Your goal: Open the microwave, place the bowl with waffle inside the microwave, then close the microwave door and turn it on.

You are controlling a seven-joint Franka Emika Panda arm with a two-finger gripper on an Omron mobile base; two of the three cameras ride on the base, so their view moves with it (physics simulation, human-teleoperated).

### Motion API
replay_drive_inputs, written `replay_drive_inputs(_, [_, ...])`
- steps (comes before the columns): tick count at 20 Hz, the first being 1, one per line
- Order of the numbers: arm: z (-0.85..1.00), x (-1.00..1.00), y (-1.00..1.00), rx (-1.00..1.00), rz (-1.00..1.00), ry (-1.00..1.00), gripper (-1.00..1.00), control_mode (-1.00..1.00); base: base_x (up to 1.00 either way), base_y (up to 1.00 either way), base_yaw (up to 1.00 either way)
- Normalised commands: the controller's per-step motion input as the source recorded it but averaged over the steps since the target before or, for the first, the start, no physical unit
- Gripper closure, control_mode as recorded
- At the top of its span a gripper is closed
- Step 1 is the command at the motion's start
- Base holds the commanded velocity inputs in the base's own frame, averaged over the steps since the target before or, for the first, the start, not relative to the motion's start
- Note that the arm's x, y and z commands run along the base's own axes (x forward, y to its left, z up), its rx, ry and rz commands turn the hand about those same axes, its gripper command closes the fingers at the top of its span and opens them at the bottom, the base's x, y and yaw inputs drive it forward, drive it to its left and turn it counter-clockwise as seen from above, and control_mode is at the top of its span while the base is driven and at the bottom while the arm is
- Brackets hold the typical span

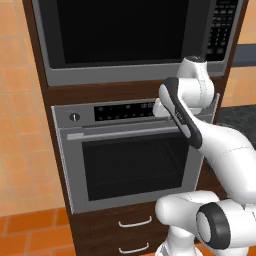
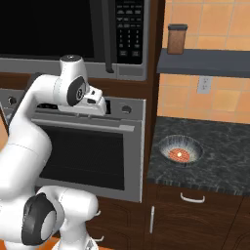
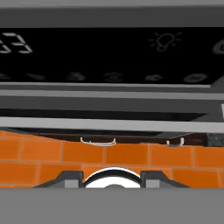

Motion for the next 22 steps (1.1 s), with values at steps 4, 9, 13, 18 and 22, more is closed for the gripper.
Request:
replay_drive_inputs(4, [-0.10,-0.61,0.00,0.00,0.00,-0.02,-1.00,-1.00,0.00,0.00,0.00])
replay_drive_inputs(9, [-0.39,-0.95,0.00,-0.03,0.00,0.00,-1.00,-1.00,0.00,0.00,0.00])
replay_drive_inputs(13, [-0.43,-0.84,0.00,-0.03,0.00,0.00,-1.00,-1.00,0.00,0.00,0.00])
replay_drive_inputs(18, [-0.39,-0.70,0.00,-0.02,0.00,-0.01,-1.00,-1.00,0.00,0.00,0.00])
replay_drive_inputs(22, [-0.06,-0.25,0.00,0.00,0.00,-0.02,-1.00,1.00,-0.23,-0.02,0.00])
